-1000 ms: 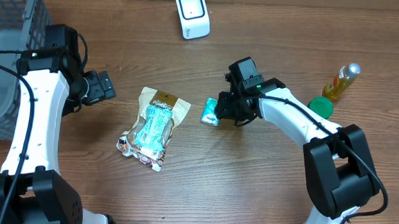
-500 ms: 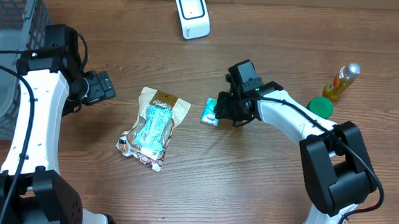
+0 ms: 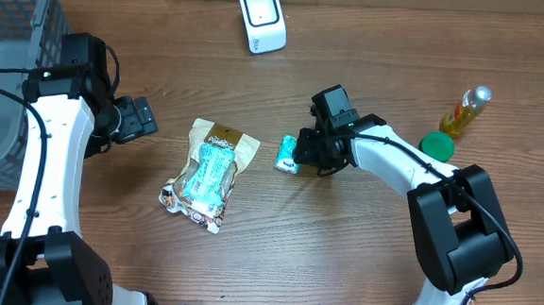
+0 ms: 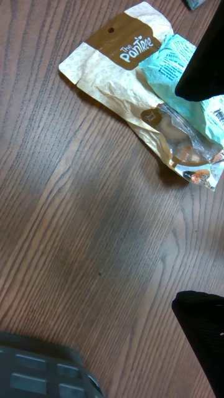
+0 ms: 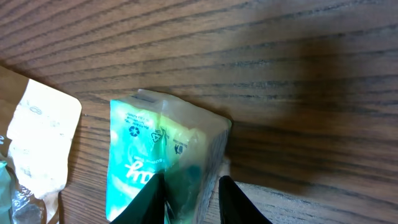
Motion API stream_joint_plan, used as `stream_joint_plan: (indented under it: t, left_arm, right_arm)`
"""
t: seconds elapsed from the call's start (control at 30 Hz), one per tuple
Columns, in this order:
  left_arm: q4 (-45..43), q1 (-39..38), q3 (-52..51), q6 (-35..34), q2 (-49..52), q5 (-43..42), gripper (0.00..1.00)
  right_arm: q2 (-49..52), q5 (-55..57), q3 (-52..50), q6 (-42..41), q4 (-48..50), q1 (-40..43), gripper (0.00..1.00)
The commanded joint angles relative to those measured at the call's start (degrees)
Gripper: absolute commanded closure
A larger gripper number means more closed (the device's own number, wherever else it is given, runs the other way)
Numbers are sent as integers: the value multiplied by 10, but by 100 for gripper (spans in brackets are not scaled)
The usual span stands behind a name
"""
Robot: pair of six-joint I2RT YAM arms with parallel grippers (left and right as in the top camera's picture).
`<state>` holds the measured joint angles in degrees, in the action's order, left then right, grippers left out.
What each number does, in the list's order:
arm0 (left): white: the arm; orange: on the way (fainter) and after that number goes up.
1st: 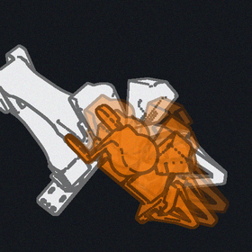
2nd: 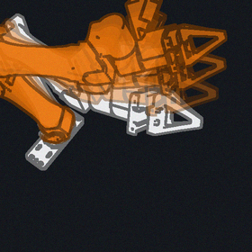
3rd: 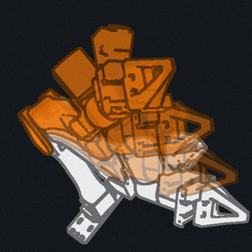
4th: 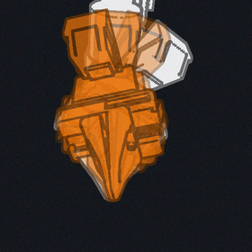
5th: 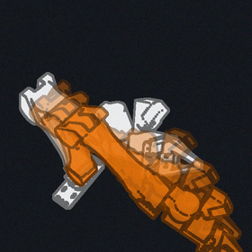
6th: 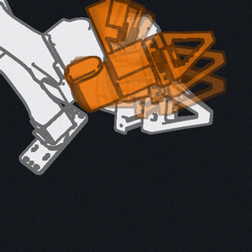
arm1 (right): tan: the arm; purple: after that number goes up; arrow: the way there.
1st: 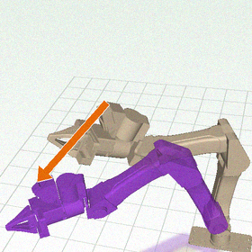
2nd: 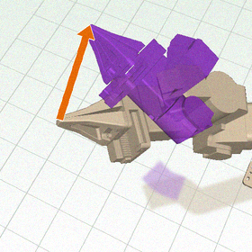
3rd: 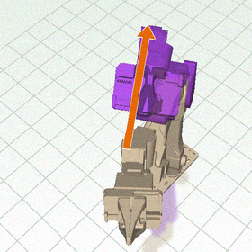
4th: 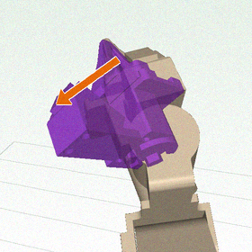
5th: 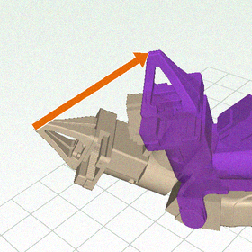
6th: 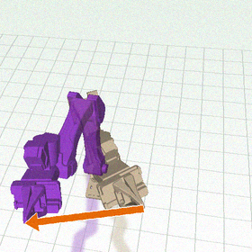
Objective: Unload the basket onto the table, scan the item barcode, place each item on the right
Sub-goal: 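Lift the teal packet with the right gripper and raise it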
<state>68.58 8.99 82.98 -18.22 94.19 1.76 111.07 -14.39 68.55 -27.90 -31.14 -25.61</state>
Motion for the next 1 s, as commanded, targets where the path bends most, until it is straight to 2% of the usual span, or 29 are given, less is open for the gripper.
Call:
stream_joint_plan:
  t: [0.0, 0.2, 0.9, 0.97]
  left_arm:
    - [0, 0, 3, 0, 2, 1, 0]
    - [0, 0, 3, 0, 2, 1, 0]
    - [0, 0, 3, 0, 2, 1, 1]
    - [0, 0, 3, 0, 2, 1, 0]
  right_arm:
    - [3, 2, -6, -2, 10, -1, 74]
    - [-13, -35, 17, -2, 2, -1, 73]
    - [-30, 4, 11, -3, -3, 0, 71]
    - [-29, 4, 6, -3, 8, 0, 69]
